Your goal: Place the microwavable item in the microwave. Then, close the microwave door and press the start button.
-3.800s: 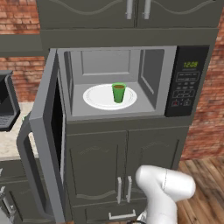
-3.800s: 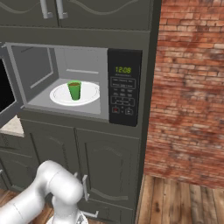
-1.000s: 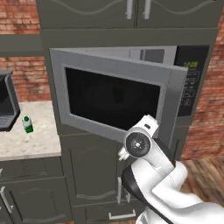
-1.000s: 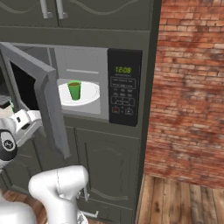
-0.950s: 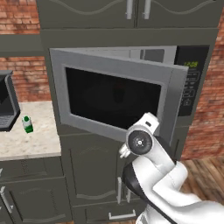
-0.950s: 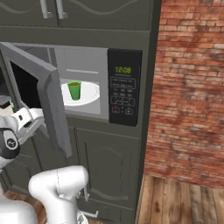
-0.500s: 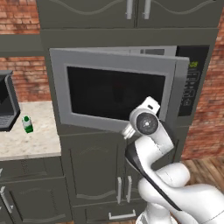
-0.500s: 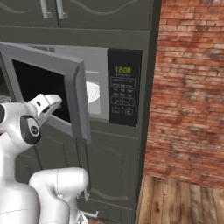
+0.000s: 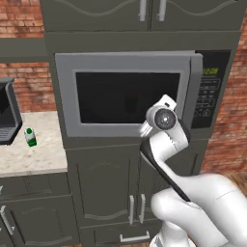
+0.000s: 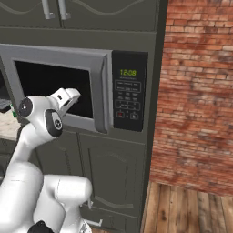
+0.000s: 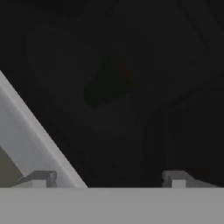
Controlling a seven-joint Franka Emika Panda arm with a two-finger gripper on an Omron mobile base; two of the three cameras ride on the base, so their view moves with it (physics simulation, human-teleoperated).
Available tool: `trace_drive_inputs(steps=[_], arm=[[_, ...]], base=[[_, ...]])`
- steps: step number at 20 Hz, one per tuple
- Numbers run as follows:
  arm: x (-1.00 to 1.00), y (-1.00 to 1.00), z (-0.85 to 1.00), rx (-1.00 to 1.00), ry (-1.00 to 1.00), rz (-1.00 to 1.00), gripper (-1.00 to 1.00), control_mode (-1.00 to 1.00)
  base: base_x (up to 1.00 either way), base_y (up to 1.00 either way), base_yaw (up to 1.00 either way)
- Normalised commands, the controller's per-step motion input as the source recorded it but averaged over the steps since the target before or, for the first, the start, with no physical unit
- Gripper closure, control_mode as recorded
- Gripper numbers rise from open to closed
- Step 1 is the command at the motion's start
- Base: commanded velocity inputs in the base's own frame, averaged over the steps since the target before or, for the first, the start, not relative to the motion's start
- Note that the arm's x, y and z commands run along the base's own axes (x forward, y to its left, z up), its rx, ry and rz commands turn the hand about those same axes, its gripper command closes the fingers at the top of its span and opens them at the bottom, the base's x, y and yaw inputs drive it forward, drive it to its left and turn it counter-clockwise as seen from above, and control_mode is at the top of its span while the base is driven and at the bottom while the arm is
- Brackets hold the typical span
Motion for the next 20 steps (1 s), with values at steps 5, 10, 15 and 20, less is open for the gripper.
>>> trace_drive_inputs(steps=[5, 10, 15, 20], arm=[[0.63, -0.11, 0.03, 0.00, 0.00, 0.00, -1.00, -1.00], [0.63, -0.02, 0.00, 0.03, 0.00, 0.04, -1.00, -1.00], [0.37, 0.00, 0.00, 0.04, 0.00, 0.08, -1.00, -1.00], [-0.25, 0.08, 0.01, 0.04, 0.01, 0.16, -1.00, -1.00]], base=[[0.00, 0.00, 0.00], [0.00, 0.00, 0.00], [0.00, 0.00, 0.00], [0.00, 0.00, 0.00]])
